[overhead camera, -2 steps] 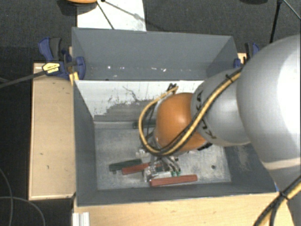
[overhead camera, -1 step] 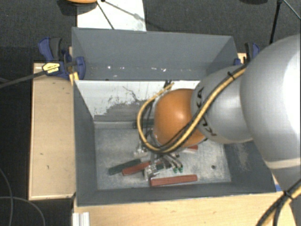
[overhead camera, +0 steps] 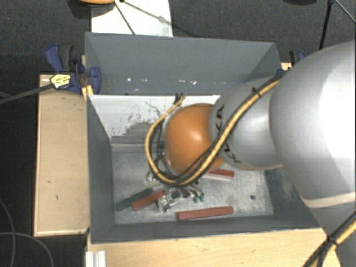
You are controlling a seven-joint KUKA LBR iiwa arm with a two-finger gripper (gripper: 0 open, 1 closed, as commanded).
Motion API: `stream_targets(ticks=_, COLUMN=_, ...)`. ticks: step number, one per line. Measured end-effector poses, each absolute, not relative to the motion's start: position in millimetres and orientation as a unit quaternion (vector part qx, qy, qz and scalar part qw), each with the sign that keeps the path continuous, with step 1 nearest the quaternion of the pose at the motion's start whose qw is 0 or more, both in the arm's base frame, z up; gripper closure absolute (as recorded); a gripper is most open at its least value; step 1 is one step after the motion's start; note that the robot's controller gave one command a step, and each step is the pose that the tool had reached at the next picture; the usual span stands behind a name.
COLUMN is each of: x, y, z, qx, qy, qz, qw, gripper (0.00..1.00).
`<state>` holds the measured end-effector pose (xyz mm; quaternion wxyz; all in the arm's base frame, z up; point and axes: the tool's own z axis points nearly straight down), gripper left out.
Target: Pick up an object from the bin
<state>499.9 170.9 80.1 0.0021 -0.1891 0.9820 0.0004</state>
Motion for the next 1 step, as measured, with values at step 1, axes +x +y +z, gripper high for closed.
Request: stream_targets(ticks=1, x=520.3, y=163.1, z=281.1, qx=-0.166, qy=0.986, qz=0.0, qw=-0.001, gripper=1.0)
